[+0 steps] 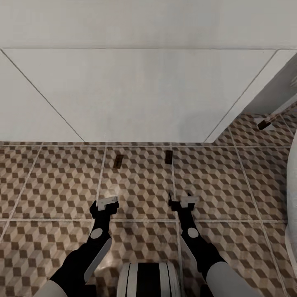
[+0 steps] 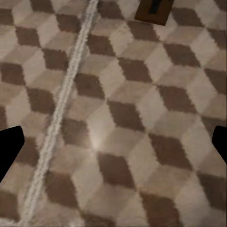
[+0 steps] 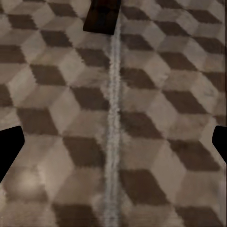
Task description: Take the four mousetraps from the cabinet in the bathroom and place them on the bathroom floor. Make sure all four end up on the same floor surface, and ensure that at least two of them are either under or directly next to the same bathroom sink.
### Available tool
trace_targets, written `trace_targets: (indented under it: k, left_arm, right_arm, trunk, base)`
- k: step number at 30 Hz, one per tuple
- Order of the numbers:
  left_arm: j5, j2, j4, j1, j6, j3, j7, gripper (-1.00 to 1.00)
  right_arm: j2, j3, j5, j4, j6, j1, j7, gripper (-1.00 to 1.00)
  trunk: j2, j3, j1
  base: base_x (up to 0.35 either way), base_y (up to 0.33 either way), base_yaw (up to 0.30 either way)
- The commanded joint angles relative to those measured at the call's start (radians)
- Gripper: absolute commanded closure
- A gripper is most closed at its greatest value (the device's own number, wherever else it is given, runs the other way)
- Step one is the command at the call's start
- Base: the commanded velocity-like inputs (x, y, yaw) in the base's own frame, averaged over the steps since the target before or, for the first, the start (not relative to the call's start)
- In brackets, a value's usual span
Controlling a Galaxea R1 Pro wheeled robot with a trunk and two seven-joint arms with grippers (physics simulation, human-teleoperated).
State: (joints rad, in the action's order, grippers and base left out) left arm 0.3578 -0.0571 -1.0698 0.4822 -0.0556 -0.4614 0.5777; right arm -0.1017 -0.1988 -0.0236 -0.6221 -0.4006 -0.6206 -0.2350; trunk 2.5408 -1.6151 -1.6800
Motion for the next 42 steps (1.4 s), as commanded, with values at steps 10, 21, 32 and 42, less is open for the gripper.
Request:
trace_targets:
  k: [10,21,32,42]
  left_arm:
    - [0.010,-0.001,0.005,0.001,-0.006,-0.005,0.007,-1.00]
    - [0.010,-0.001,0.005,0.001,-0.006,-0.005,0.007,-1.00]
    - [0.010,-0.001,0.006,0.001,-0.006,-0.005,0.005,-1.00]
    - [0.010,0.000,0.006,0.001,-0.006,-0.005,0.005,-1.00]
  right_arm:
    - [0.000,-0.005,-0.002,0.001,-0.001,-0.001,-0.009,-1.00]
    - [0.000,-0.004,-0.002,0.001,-0.001,-0.001,-0.009,-1.00]
    - [0.000,-0.004,-0.001,0.001,0.000,0.000,-0.009,-1.00]
    - [0.000,-0.003,0.002,0.001,0.000,0.000,-0.008,-1.00]
  trunk:
    - [0.000,0.000,0.001]
    - [0.000,0.000,0.001]
    - [0.000,0.000,0.001]
    - [0.000,0.000,0.001]
  base:
    - [-0.339,0.000,0.000]
    - [-0.339,0.000,0.000]
    - [-0.340,0.000,0.000]
    - [-0.340,0.000,0.000]
